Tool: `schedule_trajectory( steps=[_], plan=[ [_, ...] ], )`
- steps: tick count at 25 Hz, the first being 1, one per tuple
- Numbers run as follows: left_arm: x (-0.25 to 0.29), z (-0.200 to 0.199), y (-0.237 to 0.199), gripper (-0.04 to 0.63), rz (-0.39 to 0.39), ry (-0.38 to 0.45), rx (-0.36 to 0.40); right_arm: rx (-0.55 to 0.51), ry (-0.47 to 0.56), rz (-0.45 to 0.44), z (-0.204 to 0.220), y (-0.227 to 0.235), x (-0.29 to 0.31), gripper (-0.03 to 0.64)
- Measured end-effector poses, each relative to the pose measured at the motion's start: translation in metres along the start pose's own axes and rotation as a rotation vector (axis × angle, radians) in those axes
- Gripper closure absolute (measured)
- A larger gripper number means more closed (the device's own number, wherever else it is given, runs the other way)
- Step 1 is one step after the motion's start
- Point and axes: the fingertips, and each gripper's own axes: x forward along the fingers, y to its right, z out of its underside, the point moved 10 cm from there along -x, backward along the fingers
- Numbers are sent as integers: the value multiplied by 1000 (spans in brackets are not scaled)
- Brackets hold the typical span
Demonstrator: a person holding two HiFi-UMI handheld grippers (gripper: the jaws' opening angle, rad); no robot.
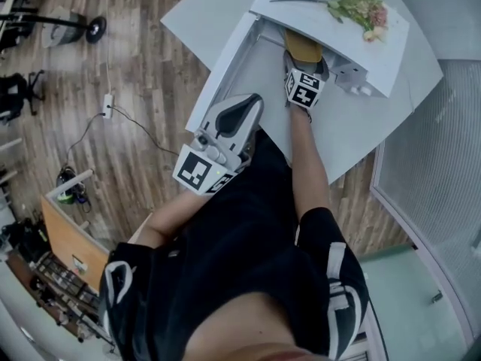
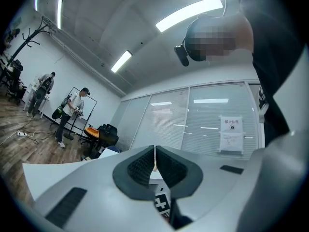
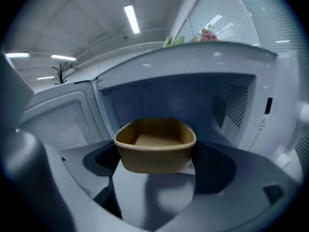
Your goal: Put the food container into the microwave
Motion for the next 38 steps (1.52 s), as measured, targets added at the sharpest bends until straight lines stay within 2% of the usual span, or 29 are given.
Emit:
schedule_trajectory(
  steps=[7,17,21,25,30,34,37,38],
  plan=[
    [12,6,-14,565,-47,-13,-17,-15,-49,1,8,2,50,140],
    [-1,6,-26,565,-77,-33,-22,0,-108,20,8,-3,77,138],
    [-10,4,-26,565,-65,-55,-28,39,-115,27,12,0,69,129],
    [-23,-2,-21,565,-50,-34,-24,63,-137,40,17,-1,49,110],
    [-37,-12,-15,565,-7,-17,-10,18,-123,-11,14,-20,-20,115],
    [-47,-16,-12,565,20,4,-2,10,-16,-75,-5,-40,-108,187],
    [-54,-21,-7,565,45,19,16,-29,105,-78,-28,-54,-176,307],
    [-56,-22,-5,565,55,25,26,-48,150,-74,-35,-58,-198,372]
  ],
)
